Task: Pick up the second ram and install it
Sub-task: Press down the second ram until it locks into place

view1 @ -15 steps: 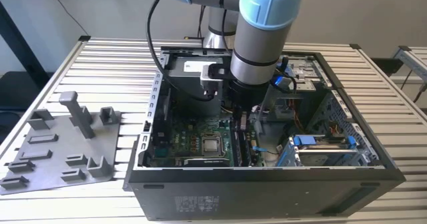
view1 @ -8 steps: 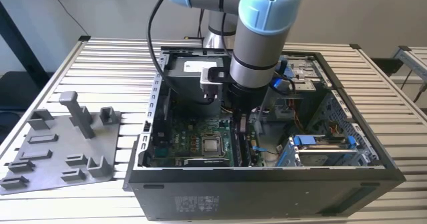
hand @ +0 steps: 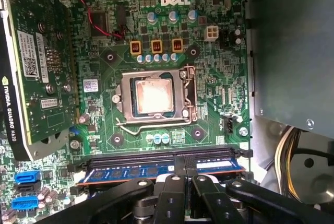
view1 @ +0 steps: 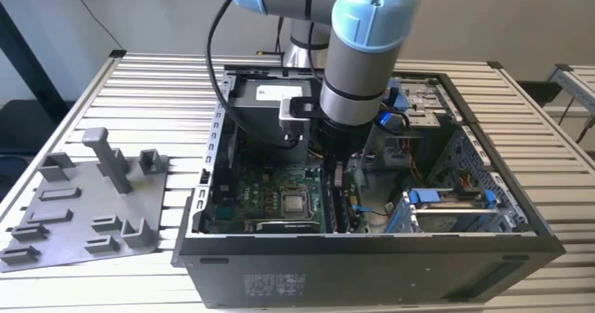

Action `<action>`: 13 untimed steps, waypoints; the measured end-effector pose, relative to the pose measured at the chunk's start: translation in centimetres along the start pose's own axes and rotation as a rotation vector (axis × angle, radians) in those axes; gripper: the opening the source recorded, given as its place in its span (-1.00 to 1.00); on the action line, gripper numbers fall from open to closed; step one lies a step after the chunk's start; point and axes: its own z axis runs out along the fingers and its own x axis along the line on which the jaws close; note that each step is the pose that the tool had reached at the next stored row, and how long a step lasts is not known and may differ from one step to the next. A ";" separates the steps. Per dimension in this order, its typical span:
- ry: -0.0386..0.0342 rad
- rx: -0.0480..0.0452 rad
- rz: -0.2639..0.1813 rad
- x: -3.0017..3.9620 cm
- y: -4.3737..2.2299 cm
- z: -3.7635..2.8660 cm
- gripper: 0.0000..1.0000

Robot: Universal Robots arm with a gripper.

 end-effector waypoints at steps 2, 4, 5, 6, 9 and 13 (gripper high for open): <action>-0.0057 0.0011 0.000 -0.03 0.01 -0.62 -0.79; -0.0039 0.0008 0.000 -0.04 0.03 -1.61 -0.79; -0.0039 0.0008 0.000 -0.07 0.03 -2.10 -0.79; -0.0035 0.0007 0.000 -0.09 0.03 -2.56 -0.79; -0.0036 0.0007 0.000 -0.14 0.04 -3.55 -0.79; -0.0035 0.0007 0.000 -0.15 0.04 -3.66 -0.79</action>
